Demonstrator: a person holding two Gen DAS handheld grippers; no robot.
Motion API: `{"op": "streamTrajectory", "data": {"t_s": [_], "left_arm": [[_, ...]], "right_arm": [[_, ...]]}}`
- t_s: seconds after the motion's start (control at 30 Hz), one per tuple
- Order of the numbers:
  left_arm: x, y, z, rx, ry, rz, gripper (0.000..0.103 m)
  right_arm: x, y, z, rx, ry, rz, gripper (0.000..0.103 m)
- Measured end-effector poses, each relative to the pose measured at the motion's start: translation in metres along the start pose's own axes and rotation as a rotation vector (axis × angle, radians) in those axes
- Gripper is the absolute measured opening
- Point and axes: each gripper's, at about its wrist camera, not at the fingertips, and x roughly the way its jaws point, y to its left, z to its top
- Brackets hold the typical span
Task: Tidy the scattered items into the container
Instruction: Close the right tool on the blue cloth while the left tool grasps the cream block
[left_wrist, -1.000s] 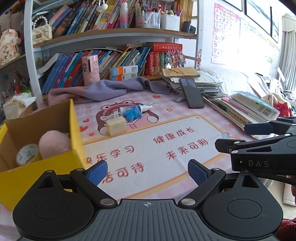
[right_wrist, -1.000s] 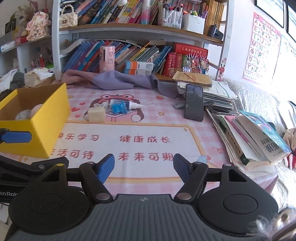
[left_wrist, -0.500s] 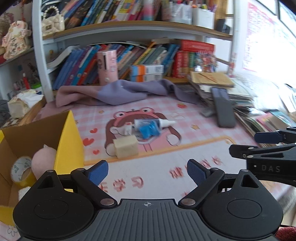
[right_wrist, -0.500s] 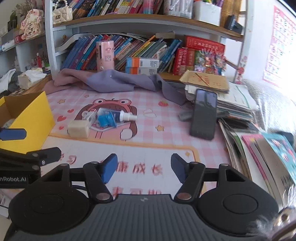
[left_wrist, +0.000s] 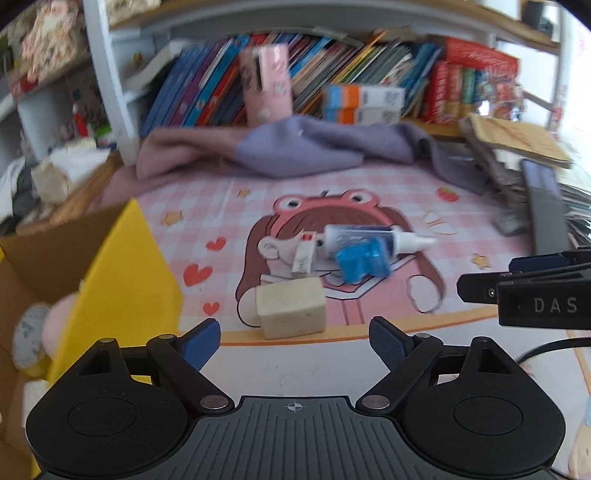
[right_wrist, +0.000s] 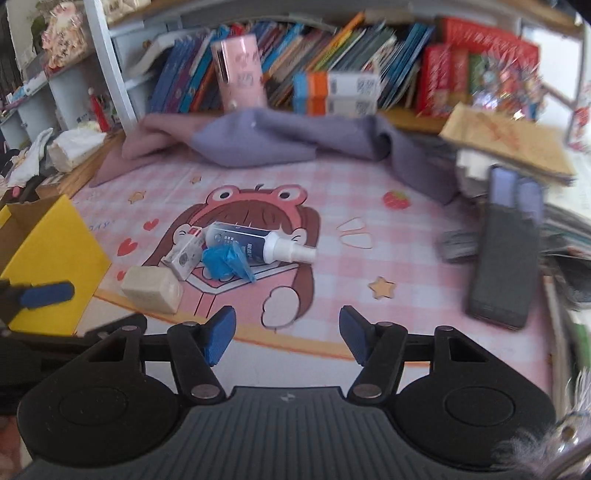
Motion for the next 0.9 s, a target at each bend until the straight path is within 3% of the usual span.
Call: {"op": "streamTrajectory", "data": {"t_s": [0.13,0.37,0.47,0.53,0.6,0.77,0.9], "left_arm": [[0.023,0.005,0.005,-0.065,0.025,0.015,0.088],[0.047,0.001,0.013,-0.089,0.034,0.031,0.087],[0.055,0.001,0.013,-0.096,0.058,0.035,0.077],[0.059,0.004,0.011,-0.103,0.069,0.034,0.062],[0.059,0.008,0.009,-0.122,0.074,0.009,0.053],[0.053,0.008,0.006,-0.097,0.084,0.002,0.048],[0.049,0.011,0.004,-0.114,0.089,-0.01,0.046]], "right_arm": [[0.031,0.004,0.015,0.01,0.03,0.083,0.058],[0.067,0.017,0.031,-0.016,0.073,0.152,0.057],[0.079,0.02,0.035,-0.021,0.093,0.172,0.057],[0.086,0.023,0.037,-0.025,0.101,0.182,0.057],[0.093,0.026,0.039,-0.03,0.11,0.189,0.057],[0.104,0.032,0.039,-0.054,0.112,0.177,0.053],[0.107,0.037,0.039,-0.098,0.085,0.138,0.041]]}}
